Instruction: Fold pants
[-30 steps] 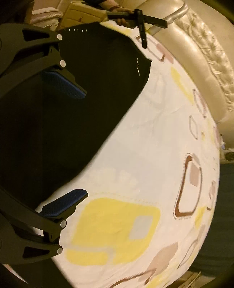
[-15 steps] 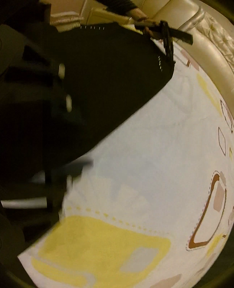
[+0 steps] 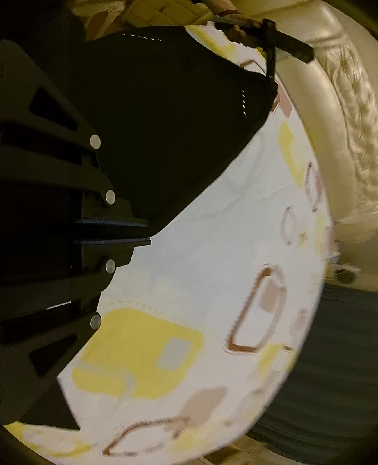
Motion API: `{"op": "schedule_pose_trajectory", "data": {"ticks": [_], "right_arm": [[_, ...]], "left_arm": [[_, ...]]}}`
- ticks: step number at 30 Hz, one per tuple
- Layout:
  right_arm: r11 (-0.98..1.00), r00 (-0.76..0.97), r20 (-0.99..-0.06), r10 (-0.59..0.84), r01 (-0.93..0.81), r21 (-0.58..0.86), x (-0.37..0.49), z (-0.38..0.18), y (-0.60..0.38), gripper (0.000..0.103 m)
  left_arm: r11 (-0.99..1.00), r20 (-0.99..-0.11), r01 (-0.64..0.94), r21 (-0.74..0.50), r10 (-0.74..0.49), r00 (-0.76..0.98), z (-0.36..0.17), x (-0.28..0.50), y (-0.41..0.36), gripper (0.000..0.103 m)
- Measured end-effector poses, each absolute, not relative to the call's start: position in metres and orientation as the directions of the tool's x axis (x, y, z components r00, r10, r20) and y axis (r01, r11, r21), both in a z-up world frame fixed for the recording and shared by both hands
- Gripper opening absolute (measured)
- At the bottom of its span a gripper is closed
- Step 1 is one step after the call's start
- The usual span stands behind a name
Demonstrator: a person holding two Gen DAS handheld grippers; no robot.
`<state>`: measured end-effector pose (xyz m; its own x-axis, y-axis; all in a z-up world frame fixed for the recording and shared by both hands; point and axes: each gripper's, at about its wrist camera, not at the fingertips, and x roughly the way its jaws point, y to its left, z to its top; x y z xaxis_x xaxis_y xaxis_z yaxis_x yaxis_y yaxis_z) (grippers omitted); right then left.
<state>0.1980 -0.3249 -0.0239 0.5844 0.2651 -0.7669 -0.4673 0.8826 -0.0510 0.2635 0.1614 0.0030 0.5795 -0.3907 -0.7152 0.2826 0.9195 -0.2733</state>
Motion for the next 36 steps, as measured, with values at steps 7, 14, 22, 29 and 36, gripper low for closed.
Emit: {"op": "schedule_pose_trajectory", "data": {"ticks": [7, 14, 22, 29, 36], "right_arm": [[0.859, 0.628, -0.731, 0.266, -0.499, -0.116, 0.098, -0.024, -0.305, 0.006], [0.832, 0.572, -0.776, 0.264, -0.542, -0.117, 0.044, -0.060, -0.292, 0.006], [0.797, 0.534, -0.821, 0.200, -0.576, -0.182, 0.006, -0.100, -0.272, 0.007], [0.816, 0.533, -0.825, 0.188, -0.553, -0.171, -0.007, -0.107, -0.273, 0.008], [0.825, 0.540, -0.824, 0.173, -0.536, -0.178, -0.010, -0.111, -0.271, 0.009]], "left_arm": [[0.899, -0.658, 0.304, -0.316, -0.439, 0.612, 0.021, 0.191, 0.170, 0.032], [0.902, -0.671, 0.242, -0.358, -0.429, 0.605, -0.001, 0.119, 0.193, 0.029], [0.892, -0.710, 0.096, -0.442, -0.413, 0.570, -0.055, 0.090, 0.225, 0.004], [0.851, -0.718, 0.010, -0.525, -0.449, 0.531, -0.086, 0.063, 0.236, 0.004], [0.729, -0.640, -0.036, -0.683, -0.574, 0.511, -0.092, 0.041, 0.224, 0.038]]}}
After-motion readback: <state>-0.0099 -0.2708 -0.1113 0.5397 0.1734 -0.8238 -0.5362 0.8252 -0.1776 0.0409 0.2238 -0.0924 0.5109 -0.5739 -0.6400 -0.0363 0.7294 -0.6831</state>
